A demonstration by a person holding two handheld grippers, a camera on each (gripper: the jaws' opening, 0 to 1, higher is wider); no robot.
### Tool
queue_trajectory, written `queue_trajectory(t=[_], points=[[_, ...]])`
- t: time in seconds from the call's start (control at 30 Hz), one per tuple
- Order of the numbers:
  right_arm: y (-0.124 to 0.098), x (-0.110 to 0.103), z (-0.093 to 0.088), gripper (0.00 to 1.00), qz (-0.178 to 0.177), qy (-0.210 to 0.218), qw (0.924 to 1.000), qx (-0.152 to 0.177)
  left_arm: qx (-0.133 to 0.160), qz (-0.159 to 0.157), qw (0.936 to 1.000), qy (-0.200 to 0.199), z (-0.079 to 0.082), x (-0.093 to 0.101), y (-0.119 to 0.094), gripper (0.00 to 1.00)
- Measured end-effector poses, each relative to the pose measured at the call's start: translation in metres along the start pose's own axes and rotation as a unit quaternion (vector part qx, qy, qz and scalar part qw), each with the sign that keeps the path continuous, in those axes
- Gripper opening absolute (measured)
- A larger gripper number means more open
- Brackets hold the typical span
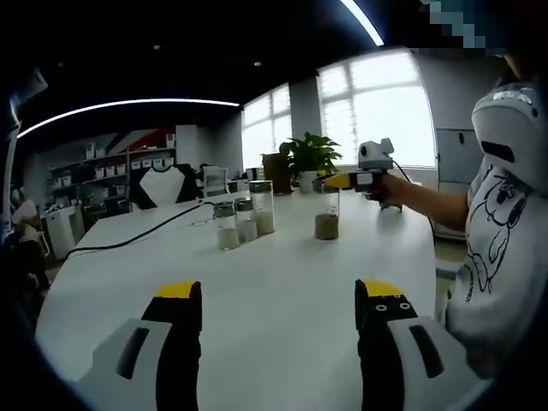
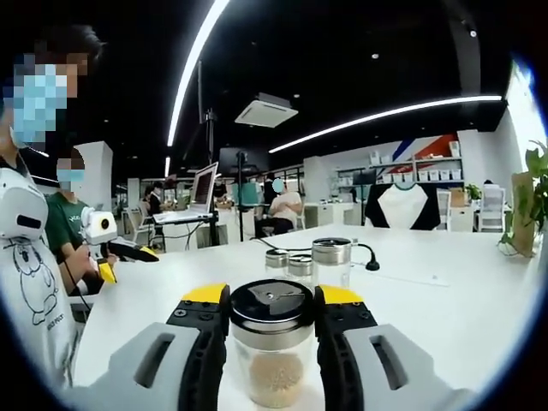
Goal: Rotate the seasoning bottle until the label or dispensing opening points toward the visible target arrow and the bottle remains upright within the marked orientation range
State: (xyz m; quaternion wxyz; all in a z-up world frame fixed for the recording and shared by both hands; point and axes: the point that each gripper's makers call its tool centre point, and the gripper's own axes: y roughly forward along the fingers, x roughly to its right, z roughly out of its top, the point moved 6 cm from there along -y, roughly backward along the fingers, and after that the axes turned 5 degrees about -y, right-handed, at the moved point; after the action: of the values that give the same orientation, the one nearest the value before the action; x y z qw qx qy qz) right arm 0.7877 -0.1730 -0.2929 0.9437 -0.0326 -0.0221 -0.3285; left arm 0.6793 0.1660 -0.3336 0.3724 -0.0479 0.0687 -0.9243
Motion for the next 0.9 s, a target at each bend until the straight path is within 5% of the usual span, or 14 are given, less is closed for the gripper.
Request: queue_trajectory(t=[0.9], points=[[0.0004, 0.0085, -0.0049, 0.38, 0.113, 0.014, 0.9932, 0.024, 0.002, -0.005, 1.0, 0.001, 0.0014, 0.0025, 0.0001, 0.77]])
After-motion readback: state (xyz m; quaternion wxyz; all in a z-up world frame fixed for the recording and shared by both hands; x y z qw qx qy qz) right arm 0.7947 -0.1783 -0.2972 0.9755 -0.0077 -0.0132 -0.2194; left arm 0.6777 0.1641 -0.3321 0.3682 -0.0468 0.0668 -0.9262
